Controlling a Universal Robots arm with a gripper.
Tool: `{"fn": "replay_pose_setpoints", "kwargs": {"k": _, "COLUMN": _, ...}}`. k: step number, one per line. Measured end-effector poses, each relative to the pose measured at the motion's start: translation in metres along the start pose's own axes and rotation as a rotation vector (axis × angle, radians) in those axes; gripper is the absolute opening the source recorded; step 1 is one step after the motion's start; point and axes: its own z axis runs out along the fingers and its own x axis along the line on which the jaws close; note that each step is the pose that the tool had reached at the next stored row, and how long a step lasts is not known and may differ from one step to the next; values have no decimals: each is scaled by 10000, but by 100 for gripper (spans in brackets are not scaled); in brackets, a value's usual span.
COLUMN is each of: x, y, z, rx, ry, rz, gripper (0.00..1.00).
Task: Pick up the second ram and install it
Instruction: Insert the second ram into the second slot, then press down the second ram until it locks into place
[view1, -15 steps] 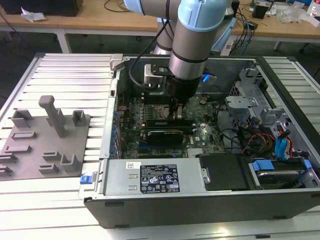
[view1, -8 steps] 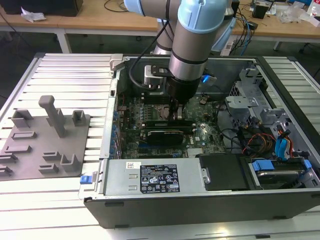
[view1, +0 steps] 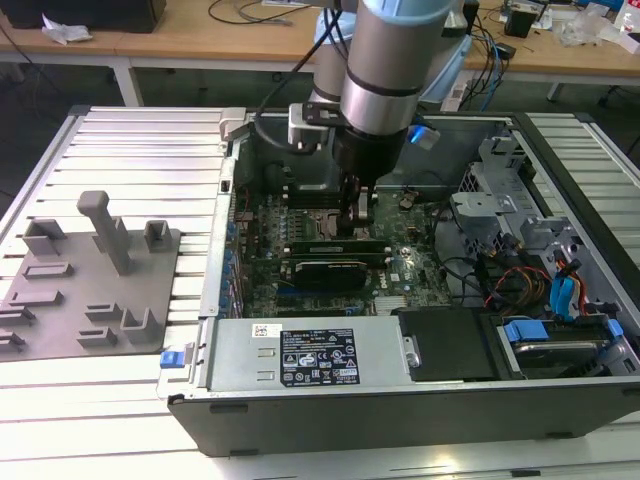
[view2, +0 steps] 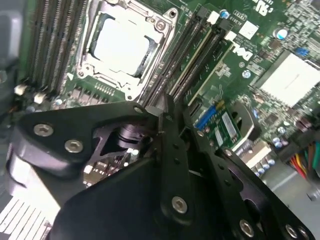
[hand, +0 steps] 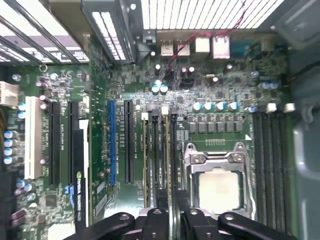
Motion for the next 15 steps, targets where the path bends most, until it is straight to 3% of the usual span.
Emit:
{"fn": "replay_pose_setpoints", "kwargs": {"k": 1, "x": -2, "y": 4, "z": -54, "rx": 6, "ry": 1, "rz": -1, "gripper": 11}}
{"fn": "replay_pose_setpoints", "kwargs": {"k": 8, "x": -2, "y": 0, "z": -65, "rx": 6, "ry": 1, "rz": 1, "gripper": 11}}
{"fn": "replay_pose_setpoints", "kwargs": {"k": 11, "x": -4, "y": -127, "z": 14, "rx": -12, "ry": 1, "rz": 1, "gripper": 11}}
{"fn": "replay_pose_setpoints", "kwargs": {"k": 12, "x": -6, "y": -221, "z": 74, "rx": -30, "ry": 3, "rz": 2, "gripper": 11}}
{"fn": "replay_pose_setpoints", "kwargs": {"k": 15, "x": -9, "y": -337, "z": 152, "rx": -55, "ry": 4, "rz": 0, "gripper": 11}}
